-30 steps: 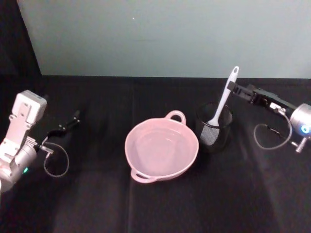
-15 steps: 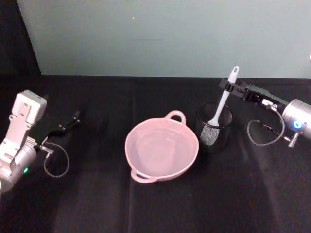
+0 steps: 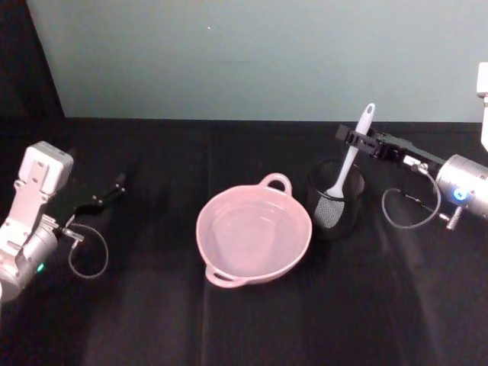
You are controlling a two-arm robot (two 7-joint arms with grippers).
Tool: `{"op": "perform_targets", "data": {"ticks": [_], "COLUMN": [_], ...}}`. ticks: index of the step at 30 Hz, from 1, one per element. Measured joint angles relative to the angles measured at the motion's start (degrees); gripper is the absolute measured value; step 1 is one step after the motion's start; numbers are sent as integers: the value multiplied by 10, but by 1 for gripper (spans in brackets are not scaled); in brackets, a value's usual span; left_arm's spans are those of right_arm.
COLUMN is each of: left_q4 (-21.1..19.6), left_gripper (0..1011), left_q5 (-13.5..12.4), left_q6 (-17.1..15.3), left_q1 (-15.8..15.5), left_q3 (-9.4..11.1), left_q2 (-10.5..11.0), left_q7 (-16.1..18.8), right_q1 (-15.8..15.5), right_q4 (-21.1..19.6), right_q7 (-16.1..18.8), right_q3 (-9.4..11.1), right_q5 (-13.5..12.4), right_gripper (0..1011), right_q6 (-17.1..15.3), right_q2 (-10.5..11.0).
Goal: Use the one hand to pick up the spoon and stir the clear water in the bowl.
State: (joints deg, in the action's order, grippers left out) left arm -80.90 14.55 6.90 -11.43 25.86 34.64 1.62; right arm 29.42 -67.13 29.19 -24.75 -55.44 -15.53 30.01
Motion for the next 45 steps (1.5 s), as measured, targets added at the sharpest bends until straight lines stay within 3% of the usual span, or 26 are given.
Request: {"op": "perform_targets", "data": {"ticks": [9, 20, 37, 40, 45], "left_q4": [0, 0, 0, 0, 0], "left_gripper": [1011, 1011, 1011, 1011, 1011], "left_q5": [0, 0, 0, 0, 0], "left_q6": [0, 0, 0, 0, 0], "left_q1": [0, 0, 0, 0, 0], "left_q3": [0, 0, 0, 0, 0], "left_q2": [0, 0, 0, 0, 0], "left_q7": [0, 0, 0, 0, 0], "right_q1": [-2, -2, -3, -3, -3], "right_q4": [-2, -4, -5, -5, -5], "right_q7": [-2, -4, -6, -6, -6], "right_q3": [2, 3, 3, 3, 3], "right_q5": [0, 0, 1, 1, 1], "right_gripper": [999, 734, 170, 112, 112], "right_q6": [0, 0, 0, 0, 0], "right_q2": [0, 1, 1, 1, 1]}}
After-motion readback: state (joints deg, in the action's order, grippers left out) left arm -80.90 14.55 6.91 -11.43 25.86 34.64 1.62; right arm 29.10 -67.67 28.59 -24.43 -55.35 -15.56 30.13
